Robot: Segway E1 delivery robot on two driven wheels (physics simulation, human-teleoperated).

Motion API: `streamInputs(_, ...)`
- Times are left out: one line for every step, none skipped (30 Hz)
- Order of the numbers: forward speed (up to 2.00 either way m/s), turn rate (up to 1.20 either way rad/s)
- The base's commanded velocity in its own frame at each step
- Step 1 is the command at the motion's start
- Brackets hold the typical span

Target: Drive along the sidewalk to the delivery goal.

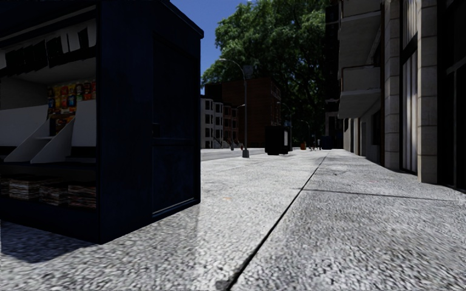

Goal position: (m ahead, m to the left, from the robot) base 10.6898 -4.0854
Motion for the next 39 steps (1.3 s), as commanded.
streamInputs(1.65,-0.72)
streamInputs(1.65,-0.72)
streamInputs(1.65,-0.7)
streamInputs(1.65,-0.7)
streamInputs(1.65,-0.59)
streamInputs(1.65,-0.46)
streamInputs(1.65,-0.42)
streamInputs(1.65,-0.42)
streamInputs(1.65,-0.41)
streamInputs(1.65,-0.41)
streamInputs(1.65,-0.41)
streamInputs(1.65,-0.41)
streamInputs(1.65,-0.4)
streamInputs(1.65,-0.26)
streamInputs(1.65,-0.08)
streamInputs(1.65,-0.08)
streamInputs(1.65,0.0)
streamInputs(1.65,0.0)
streamInputs(1.65,0.0)
streamInputs(1.65,0.0)
streamInputs(1.65,0.0)
streamInputs(1.65,0.0)
streamInputs(1.65,0.0)
streamInputs(1.65,0.0)
streamInputs(2.0,0.0)
streamInputs(2.0,0.0)
streamInputs(2.0,0.0)
streamInputs(2.0,0.0)
streamInputs(2.0,0.0)
streamInputs(2.0,0.0)
streamInputs(2.0,0.0)
streamInputs(2.0,0.0)
streamInputs(2.0,0.0)
streamInputs(2.0,0.0)
streamInputs(2.0,0.0)
streamInputs(2.0,0.0)
streamInputs(2.0,0.0)
streamInputs(2.0,0.0)
streamInputs(2.0,0.0)
